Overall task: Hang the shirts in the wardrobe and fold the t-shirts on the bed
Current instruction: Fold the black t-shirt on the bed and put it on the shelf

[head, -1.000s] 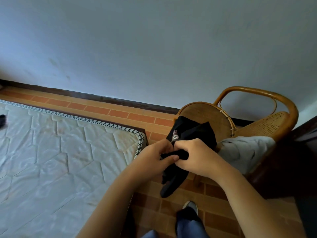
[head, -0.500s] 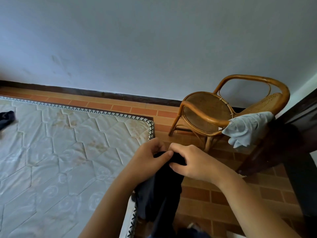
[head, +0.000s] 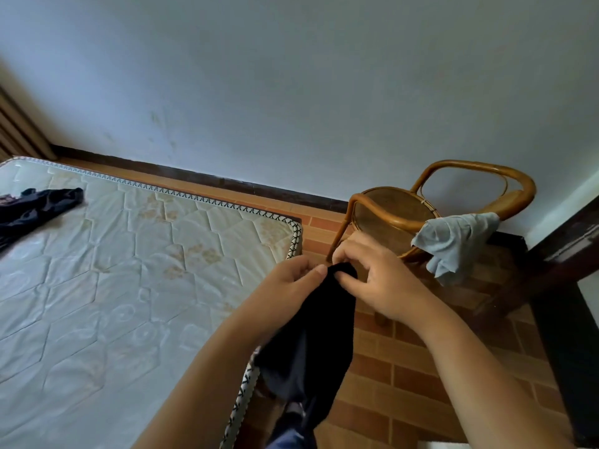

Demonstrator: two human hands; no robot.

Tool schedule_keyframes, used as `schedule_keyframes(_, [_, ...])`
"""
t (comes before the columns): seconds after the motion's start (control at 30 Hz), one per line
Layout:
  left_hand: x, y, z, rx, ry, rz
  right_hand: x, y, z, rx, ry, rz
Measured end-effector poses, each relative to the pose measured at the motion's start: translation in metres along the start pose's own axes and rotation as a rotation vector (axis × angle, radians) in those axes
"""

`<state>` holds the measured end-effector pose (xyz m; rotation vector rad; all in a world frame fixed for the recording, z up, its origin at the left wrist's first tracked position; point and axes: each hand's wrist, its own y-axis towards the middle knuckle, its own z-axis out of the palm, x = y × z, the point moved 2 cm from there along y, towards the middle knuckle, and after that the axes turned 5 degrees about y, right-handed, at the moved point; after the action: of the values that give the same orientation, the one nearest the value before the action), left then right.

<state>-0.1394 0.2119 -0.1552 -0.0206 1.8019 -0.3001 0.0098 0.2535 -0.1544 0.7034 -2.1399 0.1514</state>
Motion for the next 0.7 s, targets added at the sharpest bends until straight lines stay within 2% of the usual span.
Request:
schedule_keyframes(0.13, [0.006,-0.032,0.017,-0.029,-0.156,-0.142,0.015,-0.032,0.010,-0.245,-0.079,-0.092])
schedule_keyframes(0.23, [0.011,-0.054,0.028,0.059,-0.160,-0.114,0.028,-0.049,0.019,-0.371,-0.035,-0.118])
schedule_keyframes(0.4, [0.020,-0.068,0.036,0.192,0.010,-0.011,0.047,-0.062,0.016,-0.484,0.098,-0.105])
schedule_keyframes(0.47, [0.026,-0.068,0.035,0.232,0.087,-0.003,0.052,-0.063,0.010,-0.549,0.236,-0.053])
schedule_keyframes(0.6, [0.047,-0.064,0.029,0.374,0.436,-0.015,0.063,-0.062,-0.009,-0.692,0.678,0.067])
schedule_keyframes(0.7, [0.057,-0.062,0.022,0.432,0.647,0.009,0.073,-0.059,-0.012,-0.672,0.827,0.114])
